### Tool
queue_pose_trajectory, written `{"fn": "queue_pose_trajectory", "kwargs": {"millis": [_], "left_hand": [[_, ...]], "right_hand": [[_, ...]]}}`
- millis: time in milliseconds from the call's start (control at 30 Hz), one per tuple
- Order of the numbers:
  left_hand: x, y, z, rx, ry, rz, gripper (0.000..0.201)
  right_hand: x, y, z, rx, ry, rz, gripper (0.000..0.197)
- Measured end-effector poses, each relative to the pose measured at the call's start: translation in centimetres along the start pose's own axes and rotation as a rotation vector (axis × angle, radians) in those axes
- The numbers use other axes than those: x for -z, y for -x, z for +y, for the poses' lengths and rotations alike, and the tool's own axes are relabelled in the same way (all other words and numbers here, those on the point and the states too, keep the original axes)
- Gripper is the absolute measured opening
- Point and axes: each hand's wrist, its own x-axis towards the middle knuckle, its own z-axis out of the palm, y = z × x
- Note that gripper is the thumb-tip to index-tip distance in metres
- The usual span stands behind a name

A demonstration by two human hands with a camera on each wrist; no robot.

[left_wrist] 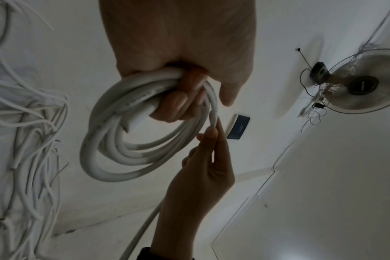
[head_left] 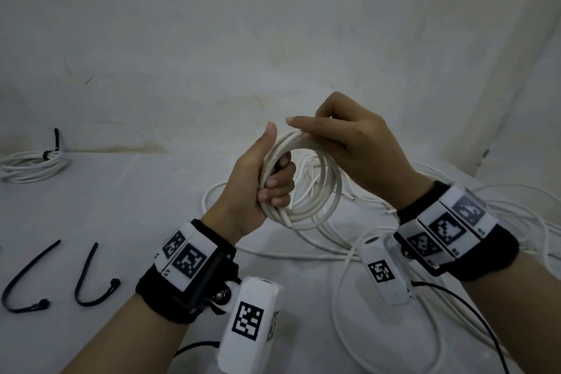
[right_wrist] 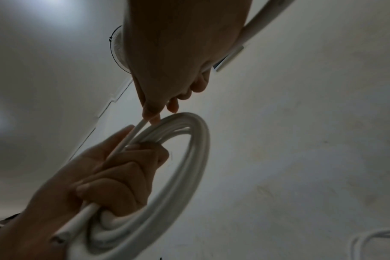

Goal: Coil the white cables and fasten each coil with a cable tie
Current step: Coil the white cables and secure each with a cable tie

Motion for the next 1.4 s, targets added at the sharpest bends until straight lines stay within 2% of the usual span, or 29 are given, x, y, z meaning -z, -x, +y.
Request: {"fn": "queue_pose_trajectory", "kwargs": {"millis": [233,300,467,633,900,967,1033,1167,1233,1300,1333,1400], "left_hand": [[-0.4,0.3,0.2,0.001,-0.033,0.007,0.040],[-0.2,0.2,0.2,0.019,0.015,-0.009,0.039],[0.0,0.0,0.0,0.065,0.041,-0.027,0.034],[-0.2,0.0,0.2,0.066,-0.012,-0.024,0.040],[0.4,0.3,1.2,0.067,0.016,-0.074,0.038],[0.4,0.4,1.5,0.048,0.038,-0.079,0.038],[0.3,0.4,1.6,0.050,0.063,-0.079,0.038],[0.5,0.3,1.8,0.064,0.130,-0.092,0.041],[0.6,0.4,1.9,0.058,0.157,-0.113,0.043],[0.4,0.5,1.9,0.044,0.145,-0.109,0.047],[0.3,0.6,1.8,0.026,0.111,-0.090,0.048],[0.2,0.5,1.6,-0.050,-0.056,-0.029,0.037]], "right_hand": [[0.4,0.3,0.0,0.002,0.165,-0.215,0.046],[0.5,0.3,0.0,0.005,0.185,-0.227,0.045],[1.0,-0.1,-0.6,-0.005,0.084,-0.094,0.033],[0.9,-0.4,-1.0,-0.042,-0.011,0.014,0.026],[0.4,-1.0,-1.3,-0.086,-0.034,0.101,0.019],[0.3,-0.9,-1.1,-0.105,-0.045,0.079,0.020],[0.3,-0.8,-0.9,-0.117,-0.044,-0.004,0.026],[0.5,-0.6,-0.6,-0.150,0.000,-0.219,0.053],[0.5,-0.5,-0.5,-0.189,-0.056,-0.254,0.048],[0.2,-0.5,-0.4,-0.192,-0.060,-0.222,0.036],[0.2,-0.5,-0.4,-0.187,-0.050,-0.199,0.032],[0.2,-0.6,-0.4,-0.185,-0.035,-0.189,0.027]]}}
